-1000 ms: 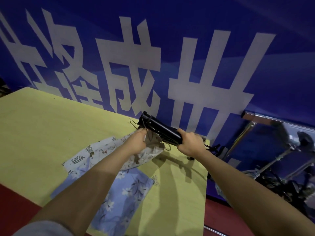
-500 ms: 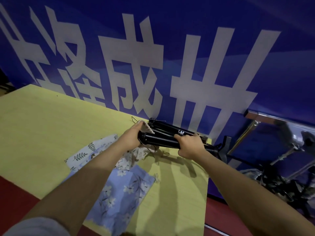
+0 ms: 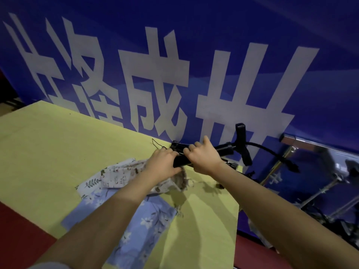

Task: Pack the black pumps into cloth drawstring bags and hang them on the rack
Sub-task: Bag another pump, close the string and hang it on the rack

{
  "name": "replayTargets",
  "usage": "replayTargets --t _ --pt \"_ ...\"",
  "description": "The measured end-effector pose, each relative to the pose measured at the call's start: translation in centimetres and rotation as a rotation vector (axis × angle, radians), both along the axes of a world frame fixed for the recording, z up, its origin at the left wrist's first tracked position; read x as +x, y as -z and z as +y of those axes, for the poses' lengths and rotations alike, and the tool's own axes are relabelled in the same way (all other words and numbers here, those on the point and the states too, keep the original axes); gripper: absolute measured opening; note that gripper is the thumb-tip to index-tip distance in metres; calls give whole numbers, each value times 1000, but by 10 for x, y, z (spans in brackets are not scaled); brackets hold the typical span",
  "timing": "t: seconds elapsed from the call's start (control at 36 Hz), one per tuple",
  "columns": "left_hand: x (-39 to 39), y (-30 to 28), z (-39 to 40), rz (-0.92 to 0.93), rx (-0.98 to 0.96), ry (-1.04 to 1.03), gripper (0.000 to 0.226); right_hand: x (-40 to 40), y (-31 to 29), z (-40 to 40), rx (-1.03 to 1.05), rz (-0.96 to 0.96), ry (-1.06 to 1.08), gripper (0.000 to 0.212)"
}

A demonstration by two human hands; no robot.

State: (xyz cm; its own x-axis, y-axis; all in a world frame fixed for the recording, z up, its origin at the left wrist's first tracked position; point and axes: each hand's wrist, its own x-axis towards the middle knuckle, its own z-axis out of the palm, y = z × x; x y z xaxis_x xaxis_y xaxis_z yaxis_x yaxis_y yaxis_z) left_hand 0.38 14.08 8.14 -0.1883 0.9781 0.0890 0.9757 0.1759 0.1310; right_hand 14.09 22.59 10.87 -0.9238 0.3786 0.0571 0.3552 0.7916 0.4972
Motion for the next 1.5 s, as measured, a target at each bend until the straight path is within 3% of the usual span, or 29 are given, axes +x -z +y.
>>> replayTargets --t 0.11,0.22,0.36,0.47,0.53,0.64,0.72,0.83,0.94,1.03,1.14,1.19,1.28,1.5 --pt "7 7 5 -17 94 -111 35 -3 -5 3 122 84 -53 29" --pt "4 7 5 -142 153 -222 29 0 2 10 211 387 -233 28" --pt "-8 -3 3 -250 249 -299 20 11 13 2 129 591 -276 20" --pt "-15 -14 0 -344 315 -320 26 9 26 0 -96 666 -73 17" --pt "-16 -19 -2 -382 366 -342 30 3 29 0 -300 601 93 21" --pt "-17 -31 -7 -461 442 -346 30 -12 33 1 -559 447 265 52" --pt "-17 -40 -10 -496 480 -336 31 -23 35 1 -639 422 333 47" --pt "-22 -43 -16 -517 506 -350 28 -28 34 4 -701 509 293 25" --pt "-26 -33 -20 -488 538 -396 30 -24 23 3 -1070 754 245 24" --pt "-26 -23 -21 -481 560 -437 29 -22 13 3 -1201 938 227 21" --pt "-23 -8 -21 -466 543 -459 30 -26 -4 -3 -1326 994 186 18" --pt "-22 -3 -20 -453 528 -457 30 -29 -12 -6 -1442 1002 172 24" --pt "-21 2 -18 -437 487 -443 26 -33 -20 -5 -1597 1039 128 52" --pt "-21 7 -19 -395 384 -375 34 -51 -16 -9 -1591 1285 229 35"
